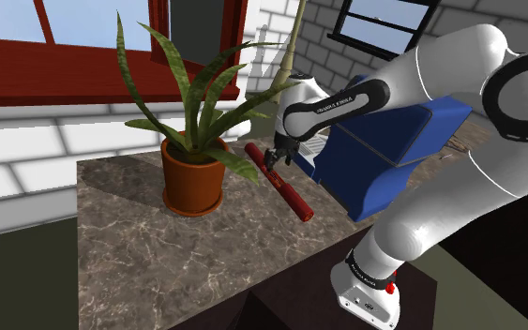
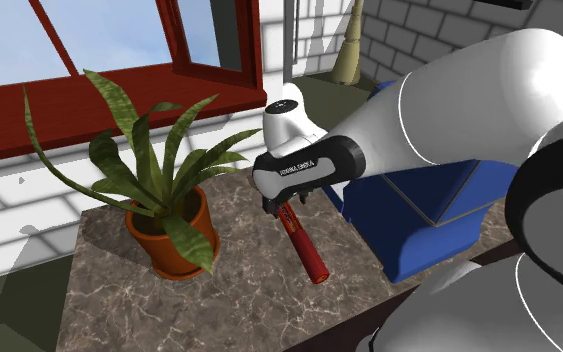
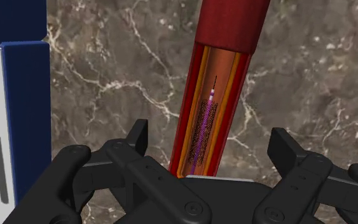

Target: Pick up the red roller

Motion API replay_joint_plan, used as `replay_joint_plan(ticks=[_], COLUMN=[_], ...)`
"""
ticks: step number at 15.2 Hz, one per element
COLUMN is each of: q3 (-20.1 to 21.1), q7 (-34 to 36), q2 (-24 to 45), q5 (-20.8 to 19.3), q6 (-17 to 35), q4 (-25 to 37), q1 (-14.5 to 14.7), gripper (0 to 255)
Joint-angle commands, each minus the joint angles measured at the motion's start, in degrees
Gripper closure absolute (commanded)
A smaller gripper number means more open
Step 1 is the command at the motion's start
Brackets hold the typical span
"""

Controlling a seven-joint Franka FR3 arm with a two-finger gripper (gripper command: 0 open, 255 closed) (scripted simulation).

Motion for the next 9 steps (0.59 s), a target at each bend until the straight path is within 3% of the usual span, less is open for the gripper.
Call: replay_joint_plan(ticks=[1, 9], q3=[0.0, 0.0], q7=[1.0, 1.9], q2=[2.6, 7.6], q5=[-0.5, -1.4], q6=[2.6, 9.4], q4=[0.2, -1.6], q1=[-0.4, -0.6], gripper=[0, 0])
